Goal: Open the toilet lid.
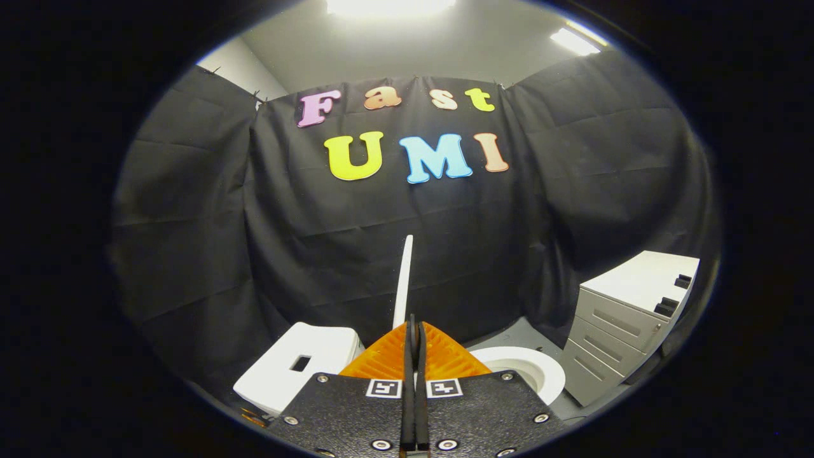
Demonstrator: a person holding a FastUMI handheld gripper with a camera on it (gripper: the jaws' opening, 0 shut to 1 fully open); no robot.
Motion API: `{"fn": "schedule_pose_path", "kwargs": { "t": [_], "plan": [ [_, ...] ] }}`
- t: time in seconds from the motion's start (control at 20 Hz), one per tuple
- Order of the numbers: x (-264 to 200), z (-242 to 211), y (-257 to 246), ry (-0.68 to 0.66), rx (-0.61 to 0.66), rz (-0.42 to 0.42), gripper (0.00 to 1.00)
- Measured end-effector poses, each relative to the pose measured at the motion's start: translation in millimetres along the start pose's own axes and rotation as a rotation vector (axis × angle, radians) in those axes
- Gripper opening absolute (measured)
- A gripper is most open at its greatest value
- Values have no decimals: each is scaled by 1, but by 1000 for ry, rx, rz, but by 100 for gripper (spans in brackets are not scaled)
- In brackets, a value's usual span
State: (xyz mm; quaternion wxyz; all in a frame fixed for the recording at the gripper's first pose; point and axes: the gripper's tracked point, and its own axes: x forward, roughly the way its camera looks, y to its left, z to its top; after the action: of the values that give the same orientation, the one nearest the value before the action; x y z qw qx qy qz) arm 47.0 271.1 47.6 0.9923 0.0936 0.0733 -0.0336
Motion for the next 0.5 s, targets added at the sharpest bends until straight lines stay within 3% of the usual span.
{"fn": "schedule_pose_path", "kwargs": {
  "t": [0.5],
  "plan": [
    [-7,-4,88,-38,-146,116,0]
  ]
}}
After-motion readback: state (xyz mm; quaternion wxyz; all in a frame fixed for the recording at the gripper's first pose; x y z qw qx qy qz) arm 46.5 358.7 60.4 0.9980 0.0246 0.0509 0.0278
